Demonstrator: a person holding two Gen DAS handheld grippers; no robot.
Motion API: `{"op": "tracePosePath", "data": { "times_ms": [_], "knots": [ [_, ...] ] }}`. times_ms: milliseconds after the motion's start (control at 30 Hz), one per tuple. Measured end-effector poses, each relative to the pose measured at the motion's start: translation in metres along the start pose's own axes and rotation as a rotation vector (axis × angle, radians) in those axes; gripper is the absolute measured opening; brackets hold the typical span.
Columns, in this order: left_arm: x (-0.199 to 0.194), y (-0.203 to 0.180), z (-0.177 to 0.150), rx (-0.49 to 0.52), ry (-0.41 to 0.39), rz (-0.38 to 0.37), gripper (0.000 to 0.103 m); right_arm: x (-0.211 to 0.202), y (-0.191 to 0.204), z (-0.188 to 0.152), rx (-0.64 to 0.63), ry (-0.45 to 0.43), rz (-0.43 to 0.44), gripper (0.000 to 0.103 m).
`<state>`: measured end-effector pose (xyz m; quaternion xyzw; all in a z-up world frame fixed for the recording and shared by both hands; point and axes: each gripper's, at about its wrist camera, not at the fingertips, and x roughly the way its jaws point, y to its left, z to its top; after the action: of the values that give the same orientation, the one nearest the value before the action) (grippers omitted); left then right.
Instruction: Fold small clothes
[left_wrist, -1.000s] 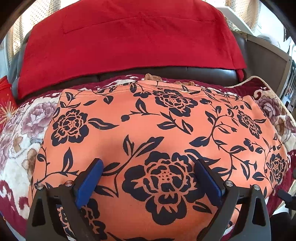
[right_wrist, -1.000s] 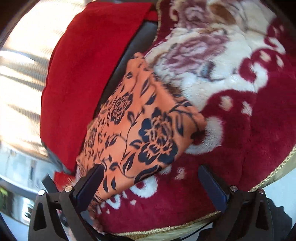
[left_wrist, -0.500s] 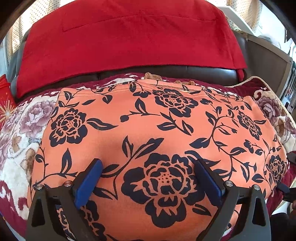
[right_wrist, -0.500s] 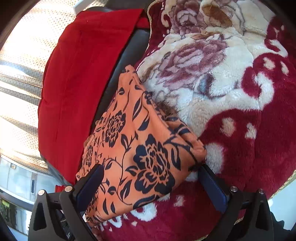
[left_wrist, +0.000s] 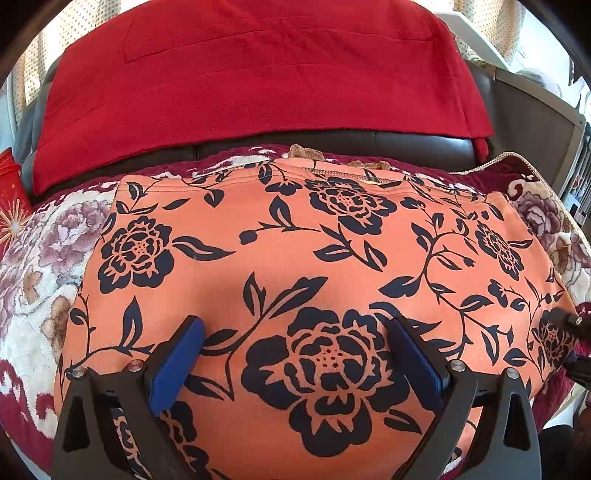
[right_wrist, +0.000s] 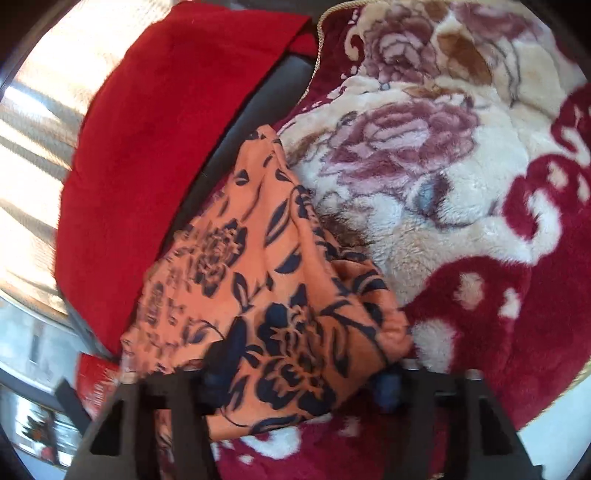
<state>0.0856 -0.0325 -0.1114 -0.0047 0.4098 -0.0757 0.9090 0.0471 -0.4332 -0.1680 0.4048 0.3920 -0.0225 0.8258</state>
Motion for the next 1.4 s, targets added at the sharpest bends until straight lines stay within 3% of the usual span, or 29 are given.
{"op": "tracePosePath", "data": {
  "times_ms": [67,200,267,333,400,500,567,600,667,733,800,833,933,1000,1200,1300,1400],
  "knots": [
    [-0.003,0.0,0.002,-0.005,-0.014,0.012,0.099,0.001,0.001,0.0,-0.001,0.001,0.004,0.076],
    [-0.023,0.004,0.006,-0.028,-0.12,0.013,0.099,0.007,0.012,-0.001,-0.053,0.004,-0.028,0.078],
    [-0.015,0.004,0.004,-0.018,-0.09,0.019,0.099,0.009,0.017,-0.002,-0.089,0.002,-0.052,0.073],
    [0.008,0.002,0.0,0.004,0.029,0.028,0.099,0.009,0.016,-0.002,-0.101,0.0,-0.079,0.055],
    [0.004,0.003,0.0,-0.006,-0.011,0.039,0.099,0.009,0.015,-0.001,-0.093,-0.001,-0.096,0.047],
    [-0.019,0.006,0.006,-0.015,-0.088,0.021,0.099,0.007,0.015,0.001,-0.095,0.007,-0.093,0.05],
    [-0.023,0.009,0.007,-0.03,-0.109,0.016,0.099,0.009,0.011,0.002,-0.074,0.015,-0.066,0.065],
    [-0.017,0.01,0.006,-0.025,-0.076,0.016,0.099,0.01,0.01,0.002,-0.055,0.011,-0.045,0.069],
    [0.008,0.008,0.001,0.005,0.066,-0.001,0.099,0.013,0.014,0.003,-0.054,0.012,-0.061,0.07],
    [-0.001,0.01,0.001,0.003,0.008,0.018,0.1,0.017,0.022,0.004,-0.085,0.014,-0.084,0.066],
    [-0.015,0.012,0.005,0.012,-0.029,0.004,0.1,0.02,0.03,0.005,-0.119,0.028,-0.111,0.029],
    [-0.023,0.017,0.005,0.003,-0.056,0.003,0.1,0.019,0.034,0.006,-0.133,0.024,-0.125,0.026],
    [-0.042,0.046,0.012,-0.116,-0.125,0.007,0.1,0.01,0.062,0.006,-0.231,-0.017,-0.169,0.017],
    [-0.048,0.071,0.016,-0.217,-0.137,0.001,0.099,-0.001,0.093,0.004,-0.309,-0.053,-0.155,0.016],
    [-0.059,0.174,0.005,-0.602,-0.144,0.062,0.099,-0.021,0.207,-0.026,-0.519,-0.105,0.027,0.015],
    [-0.066,0.216,-0.017,-0.788,-0.126,0.103,0.099,-0.007,0.259,-0.065,-0.639,-0.055,0.126,0.015],
    [-0.068,0.24,-0.031,-0.869,-0.121,0.153,0.099,0.045,0.283,-0.118,-0.761,0.096,0.127,0.015]
  ]
}}
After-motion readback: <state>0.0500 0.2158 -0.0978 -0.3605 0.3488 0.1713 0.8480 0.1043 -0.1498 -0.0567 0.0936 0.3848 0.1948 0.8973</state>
